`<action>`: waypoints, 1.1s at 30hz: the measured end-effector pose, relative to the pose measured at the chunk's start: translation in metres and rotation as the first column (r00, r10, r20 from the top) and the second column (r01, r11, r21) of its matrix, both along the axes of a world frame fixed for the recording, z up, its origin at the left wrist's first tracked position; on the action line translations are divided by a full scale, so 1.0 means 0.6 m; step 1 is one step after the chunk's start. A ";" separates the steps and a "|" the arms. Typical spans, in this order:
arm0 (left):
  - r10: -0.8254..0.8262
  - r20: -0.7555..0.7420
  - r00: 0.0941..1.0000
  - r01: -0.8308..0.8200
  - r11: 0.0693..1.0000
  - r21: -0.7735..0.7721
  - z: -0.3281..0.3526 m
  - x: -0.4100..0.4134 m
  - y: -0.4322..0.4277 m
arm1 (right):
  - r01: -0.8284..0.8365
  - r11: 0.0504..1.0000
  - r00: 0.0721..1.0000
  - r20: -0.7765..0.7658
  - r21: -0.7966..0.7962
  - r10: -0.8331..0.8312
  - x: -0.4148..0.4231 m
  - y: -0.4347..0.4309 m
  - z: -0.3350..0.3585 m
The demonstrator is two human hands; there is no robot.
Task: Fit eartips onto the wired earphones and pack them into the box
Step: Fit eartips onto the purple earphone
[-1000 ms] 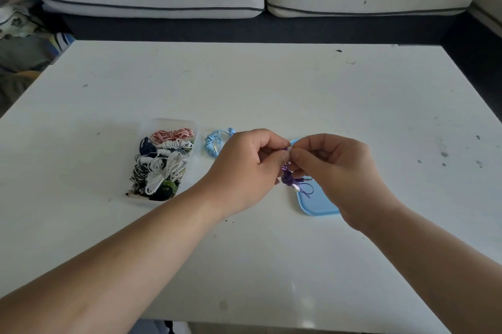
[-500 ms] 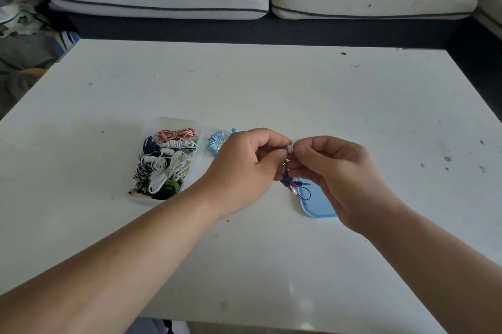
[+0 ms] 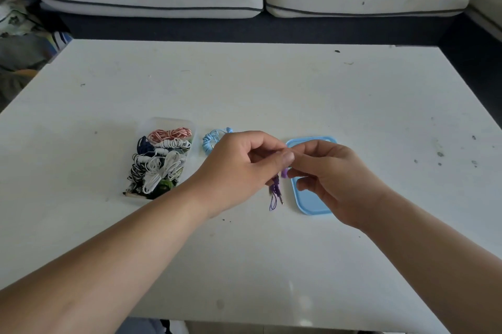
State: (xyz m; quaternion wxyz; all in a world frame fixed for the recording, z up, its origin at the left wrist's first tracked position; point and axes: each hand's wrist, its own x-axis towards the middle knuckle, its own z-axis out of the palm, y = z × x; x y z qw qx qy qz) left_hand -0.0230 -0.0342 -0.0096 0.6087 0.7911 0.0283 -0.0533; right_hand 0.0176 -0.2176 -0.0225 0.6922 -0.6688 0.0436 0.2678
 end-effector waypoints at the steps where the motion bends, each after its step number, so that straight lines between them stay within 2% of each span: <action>1: 0.013 -0.008 1.000 -0.013 1.000 -0.017 0.001 0.002 0.001 | 0.009 0.999 1.000 0.010 -0.050 -0.008 0.000 0.000 0.000; 3: 0.057 -0.051 0.997 -0.061 0.994 -0.089 0.003 0.007 0.003 | 0.049 0.992 0.999 0.012 -0.115 -0.048 0.002 -0.001 -0.005; 6: 0.069 -0.141 0.988 -0.100 0.968 -0.229 0.010 0.016 0.011 | 0.121 0.986 0.989 -0.068 -0.114 -0.129 0.007 0.001 -0.012; 8: 0.047 -0.178 0.983 -0.099 0.951 -0.294 0.015 0.017 0.015 | 0.114 0.989 0.983 -0.138 -0.092 -0.125 0.009 0.001 -0.014; 12: 0.042 -0.177 0.983 -0.098 0.942 -0.322 0.020 0.015 0.019 | -0.029 1.000 0.965 -0.259 0.000 0.028 0.004 0.001 -0.010; 14: 0.048 -0.169 0.984 -0.104 0.934 -0.341 0.023 0.015 0.020 | -0.084 0.996 0.958 -0.272 0.023 0.088 0.001 0.003 -0.011; 18: 0.024 -0.176 0.984 -0.090 0.922 -0.377 0.029 0.015 0.019 | -0.130 0.974 0.953 -0.248 0.186 0.175 -0.003 0.002 -0.010; 20: 0.018 -0.195 0.981 -0.090 0.927 -0.364 0.029 0.016 0.017 | -0.140 0.963 0.959 -0.209 0.230 0.189 -0.004 0.000 -0.008; 22: 0.044 -0.225 0.973 -0.119 0.936 -0.332 0.028 0.020 0.016 | -0.089 0.969 0.971 -0.196 0.231 0.136 -0.002 -0.005 -0.007; 26: 0.113 -0.278 0.954 -0.156 0.978 -0.137 0.027 0.027 0.019 | -0.001 0.983 0.984 -0.177 0.186 0.035 0.000 -0.017 0.001; 30: 0.066 -0.205 0.977 -0.047 0.994 0.095 0.030 0.027 0.007 | 0.048 0.999 0.994 -0.097 0.009 -0.047 0.000 -0.030 0.018; 33: 0.025 -0.140 0.990 -0.015 0.997 0.074 0.037 0.024 -0.013 | 0.076 0.992 0.997 -0.021 -0.100 -0.079 -0.002 -0.030 0.030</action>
